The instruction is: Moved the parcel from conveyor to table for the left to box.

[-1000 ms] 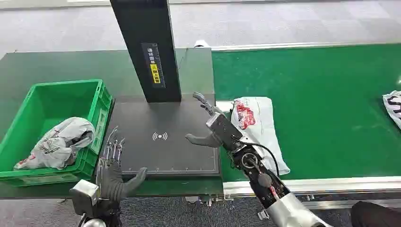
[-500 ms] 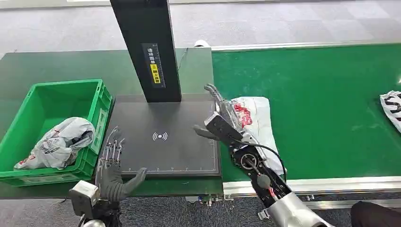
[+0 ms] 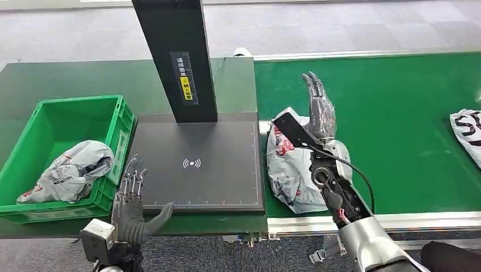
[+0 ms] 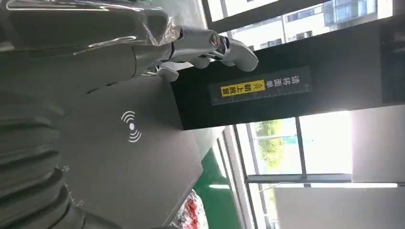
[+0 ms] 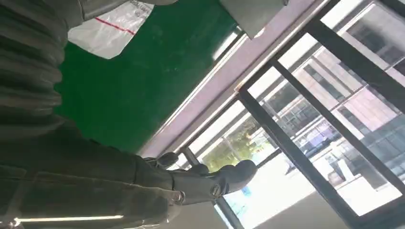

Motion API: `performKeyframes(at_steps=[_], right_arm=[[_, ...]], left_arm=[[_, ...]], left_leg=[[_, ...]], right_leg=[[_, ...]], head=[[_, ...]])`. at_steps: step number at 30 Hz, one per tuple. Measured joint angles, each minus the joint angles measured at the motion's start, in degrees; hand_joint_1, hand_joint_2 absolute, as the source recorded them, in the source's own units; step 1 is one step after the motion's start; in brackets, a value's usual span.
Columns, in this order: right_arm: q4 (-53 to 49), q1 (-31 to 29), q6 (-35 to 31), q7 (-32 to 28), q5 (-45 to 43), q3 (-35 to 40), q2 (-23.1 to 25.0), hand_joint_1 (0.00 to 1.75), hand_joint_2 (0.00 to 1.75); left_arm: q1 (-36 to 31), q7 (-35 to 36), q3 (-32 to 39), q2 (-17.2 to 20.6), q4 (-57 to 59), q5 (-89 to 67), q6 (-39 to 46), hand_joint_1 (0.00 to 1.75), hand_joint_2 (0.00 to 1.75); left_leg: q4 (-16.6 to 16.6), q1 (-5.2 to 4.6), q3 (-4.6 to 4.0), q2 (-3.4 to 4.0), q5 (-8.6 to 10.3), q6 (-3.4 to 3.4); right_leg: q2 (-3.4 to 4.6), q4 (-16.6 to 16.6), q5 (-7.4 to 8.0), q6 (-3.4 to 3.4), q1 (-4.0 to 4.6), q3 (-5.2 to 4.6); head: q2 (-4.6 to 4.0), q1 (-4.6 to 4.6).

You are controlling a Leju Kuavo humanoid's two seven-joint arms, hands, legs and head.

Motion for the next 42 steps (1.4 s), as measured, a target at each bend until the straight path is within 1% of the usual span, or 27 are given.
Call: performKeyframes(at_steps=[5,11,13,17,21,24,32,34,37,42], right_arm=[[2.2,-1.7,4.8,3.6,4.4,-0.8,0.0,0.00,1.75],[4.3,-2.6,5.9,5.8,7.4,-1.1,-0.1,0.00,1.75],[5.0,-2.9,7.6,8.5,10.2,-1.1,-0.2,0.00,1.75],[7.5,-3.6,13.0,16.1,18.3,-1.0,-0.9,0.00,1.75],[10.4,-4.2,17.4,20.3,22.5,-1.1,-1.8,0.00,1.75],[12.7,-4.5,19.8,21.7,24.9,-1.0,-2.2,0.00,1.75],[17.6,-5.9,24.4,21.9,26.7,-0.9,-1.7,0.00,1.75],[18.7,-6.4,26.5,20.1,26.6,-0.9,-1.4,0.00,1.75],[21.1,-7.3,33.1,16.3,24.8,-0.9,-1.2,0.00,1.75],[24.3,-8.4,39.2,12.0,22.1,-0.8,-0.8,0.00,1.75]], left_arm=[[0.0,0.0,0.5,-0.1,0.0,0.0,0.1,0.00,1.75],[0.1,0.0,1.0,-0.2,0.0,-0.3,0.1,0.00,1.75],[0.1,0.2,1.2,-0.2,0.0,-0.5,0.0,0.00,1.75],[0.8,0.9,1.5,-0.5,-0.3,-1.2,-0.2,0.00,1.75],[1.3,1.2,2.0,-0.7,-0.7,-2.0,-0.7,0.00,1.75],[1.3,1.8,2.4,-0.8,-0.7,-2.3,-0.8,0.00,1.75],[0.6,2.2,2.7,-1.1,-0.7,-2.5,-0.8,0.00,1.75],[0.1,2.3,2.8,-1.1,-0.6,-2.5,-0.9,0.00,1.75],[-1.0,2.4,2.7,-1.1,0.2,-2.6,-1.2,0.00,1.75],[-3.0,2.7,2.3,-1.1,2.0,-2.8,-1.3,0.00,1.75]], left_leg=[[0.0,0.00,0.00,-0.01,0.00,0.00],[0.0,0.00,0.00,-0.01,0.00,0.00],[0.0,0.00,0.00,-0.01,0.00,0.00],[0.0,0.00,0.00,-0.03,0.00,0.00],[0.0,0.00,-0.01,-0.03,0.00,0.00],[0.0,0.00,0.00,-0.01,0.00,0.00],[0.0,0.00,-0.01,-0.01,0.00,0.00],[0.0,0.00,0.00,-0.01,0.00,0.00],[0.0,0.00,0.00,-0.03,0.00,0.00],[0.0,0.00,0.00,-0.03,0.00,0.00]], right_leg=[[-0.01,0.0,0.00,0.00,0.00,0.01],[0.00,0.0,0.00,0.00,0.00,0.00],[0.00,0.0,0.00,0.00,0.00,0.00],[-0.01,0.0,0.00,0.00,0.00,0.01],[-0.01,0.0,0.00,0.00,0.00,0.01],[0.00,0.0,0.00,0.00,-0.01,0.00],[0.00,0.0,0.00,0.00,0.00,0.00],[-0.01,0.0,0.00,0.00,0.00,0.00],[-0.01,0.0,0.00,0.00,0.00,0.01],[-0.01,0.0,0.00,0.00,0.00,0.00]], head=[[0.00,0.00],[0.00,0.00],[0.00,0.00],[0.00,0.00],[0.00,0.00],[0.00,0.00],[0.00,0.00],[0.00,0.00],[0.00,0.00],[0.00,0.00]])
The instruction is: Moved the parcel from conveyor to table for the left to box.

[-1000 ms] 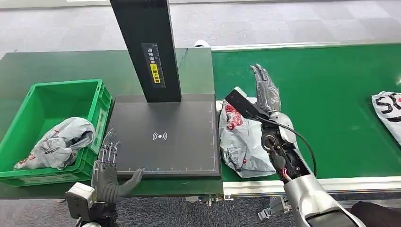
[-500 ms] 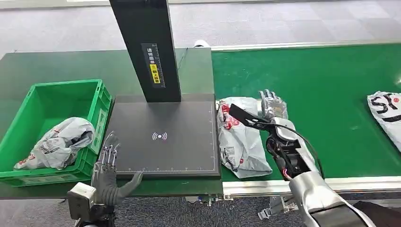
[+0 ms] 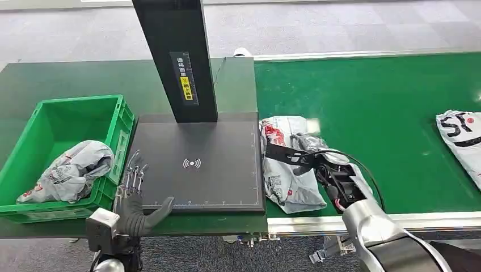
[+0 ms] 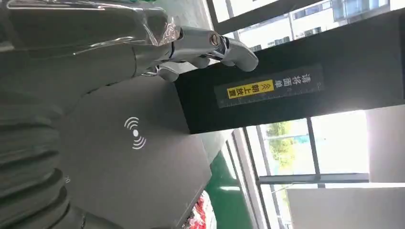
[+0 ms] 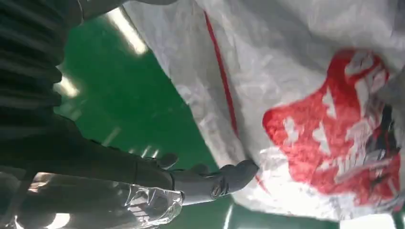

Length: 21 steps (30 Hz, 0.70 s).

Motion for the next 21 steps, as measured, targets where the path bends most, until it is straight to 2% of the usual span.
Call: performKeyframes(at_steps=[5,11,12,13,14,21], right_arm=[[1.9,-0.6,3.4,-1.1,-1.0,0.1,0.4,0.00,1.75],[3.0,-0.9,3.9,-1.0,-1.1,0.1,0.9,0.00,1.75],[3.2,-1.0,4.0,-0.5,-1.2,0.2,0.9,0.40,1.75],[3.4,-1.1,4.0,0.2,-1.2,0.2,1.0,1.69,1.75],[3.5,-1.2,4.0,0.7,-1.2,0.3,1.1,1.75,1.75],[4.5,-2.1,4.0,2.5,-1.2,0.8,1.8,1.75,1.75]], left_arm=[[-1.1,0.2,-0.5,0.0,1.3,0.0,0.0,0.00,1.75],[-1.3,0.2,-1.0,0.0,2.2,0.0,0.1,0.00,1.75],[-1.3,0.2,-1.0,0.0,2.4,0.0,0.2,0.00,1.75],[-1.3,0.2,-1.0,0.0,2.5,0.0,0.4,0.00,1.75],[-1.3,0.2,-1.0,0.0,2.6,0.1,0.4,0.00,1.75],[-0.9,0.2,-1.0,0.0,3.0,0.1,0.6,0.00,1.75]], left_leg=[[0.0,0.00,0.00,0.03,0.00,0.00],[0.0,0.00,0.00,0.03,0.00,0.00],[0.0,0.00,0.00,0.02,0.00,0.00],[0.0,0.00,0.00,0.02,0.00,0.00],[0.0,0.00,0.00,0.02,0.00,0.00],[0.0,0.00,0.00,0.02,0.00,0.00]], right_leg=[[0.01,0.0,0.00,0.00,0.00,0.00],[0.01,0.0,0.00,0.00,0.00,-0.01],[0.01,0.0,0.00,0.00,0.00,0.00],[0.01,0.0,0.00,0.00,0.00,0.00],[0.01,0.0,0.00,0.00,0.00,0.00],[0.01,0.0,0.00,0.00,0.00,0.00]], head=[[0.00,-0.02],[0.00,0.00],[0.00,0.00],[0.00,0.00],[0.00,0.00],[0.00,0.00]])
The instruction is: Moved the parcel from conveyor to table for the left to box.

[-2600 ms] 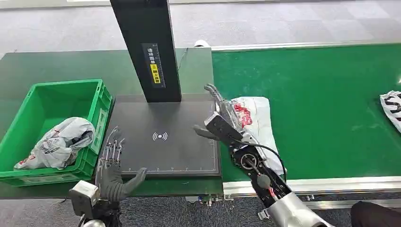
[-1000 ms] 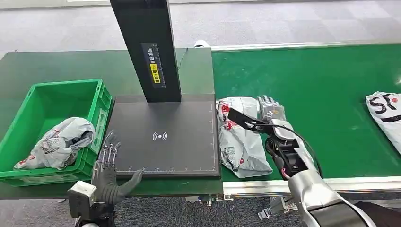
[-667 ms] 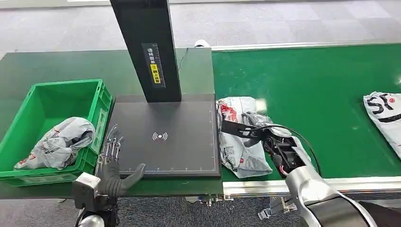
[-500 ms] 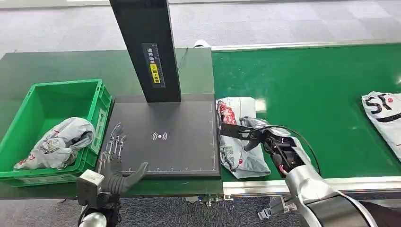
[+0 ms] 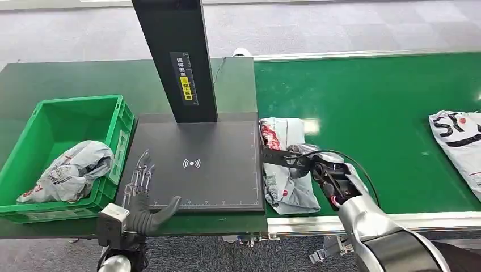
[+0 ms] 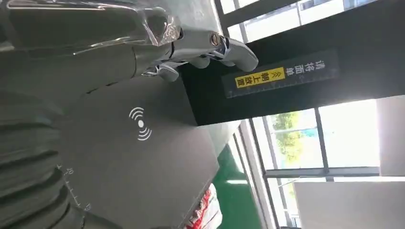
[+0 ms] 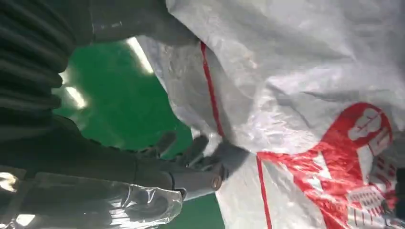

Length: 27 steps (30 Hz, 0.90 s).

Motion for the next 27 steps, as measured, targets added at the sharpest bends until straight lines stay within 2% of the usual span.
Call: performKeyframes(at_steps=[22,27], right_arm=[[0.1,-0.1,-0.8,-0.4,0.1,3.1,0.1,1.75,1.75],[0.1,-0.4,-4.9,-1.9,-0.9,3.3,0.2,1.75,1.75]], left_arm=[[1.0,0.0,0.0,0.2,0.0,0.3,0.8,0.00,1.75],[1.8,0.0,0.1,0.2,-0.1,0.3,1.0,0.00,1.75]], left_leg=[[0.0,0.00,-0.01,0.00,0.00,0.00],[0.0,0.00,-0.01,0.00,0.00,0.00]], right_leg=[[0.00,0.0,0.00,0.00,0.00,0.00],[0.00,0.0,0.00,0.00,0.00,0.00]], head=[[0.00,0.00],[0.00,-0.02]])
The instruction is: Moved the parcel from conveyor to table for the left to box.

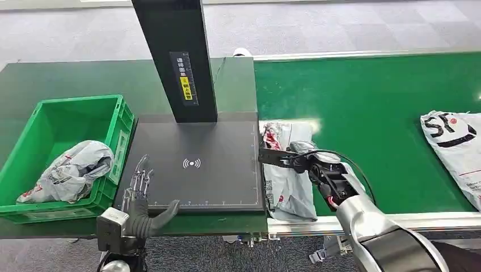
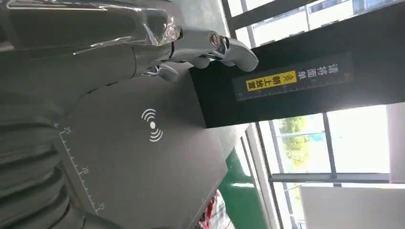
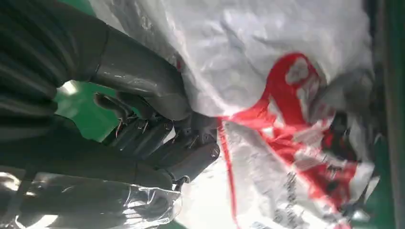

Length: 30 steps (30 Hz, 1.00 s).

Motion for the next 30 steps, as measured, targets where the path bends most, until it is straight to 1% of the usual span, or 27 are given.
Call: performKeyframes(at_steps=[4,10,15,22,25,30], right_arm=[[-0.9,-0.4,-5.0,-1.9,-1.0,0.0,0.1,1.75,1.75],[-1.8,-0.9,-6.1,-2.6,-1.3,0.1,0.2,1.75,1.75],[-3.6,-0.9,-10.5,-4.8,-2.6,0.1,0.3,1.75,1.75],[-7.1,-0.8,-14.6,-6.8,-4.4,0.2,0.4,1.75,1.75],[-7.9,-0.8,-15.3,-7.0,-5.0,0.2,0.5,1.75,1.75],[-12.4,0.3,-23.4,-9.0,-9.0,-1.0,0.6,1.75,1.75]], left_arm=[[1.4,-0.2,0.2,0.0,-1.0,0.0,0.1,0.00,1.75],[2.4,-0.3,0.4,0.0,-1.9,0.0,0.2,0.00,1.75],[3.4,-1.0,0.9,0.0,-2.8,0.0,0.2,0.00,1.75],[4.4,-1.5,1.5,0.3,-3.8,0.3,0.4,0.00,1.75],[4.6,-1.7,1.7,0.3,-4.1,0.3,0.6,0.00,1.75],[5.2,-2.2,1.9,0.3,-4.8,0.3,0.7,0.00,1.75]], left_leg=[[0.0,0.00,-0.01,0.00,0.00,0.00],[0.0,0.00,-0.01,-0.02,0.00,0.00],[0.0,0.00,0.00,0.00,0.00,0.00],[0.0,0.00,-0.01,-0.01,0.00,0.00],[0.0,0.00,-0.01,-0.01,0.00,0.00],[0.0,0.00,0.00,-0.01,0.00,0.00]], right_leg=[[0.00,0.0,0.00,0.00,0.00,0.00],[-0.01,0.0,0.00,0.00,0.00,0.01],[0.00,0.0,0.00,0.00,0.00,0.00],[0.00,0.0,0.00,0.00,0.00,0.00],[0.00,0.0,0.00,0.00,0.00,0.00],[0.00,0.0,0.00,0.00,0.00,-0.02]], head=[[0.00,0.02],[0.00,0.02],[0.00,0.02],[0.00,0.02],[0.00,0.02],[0.00,0.04]])
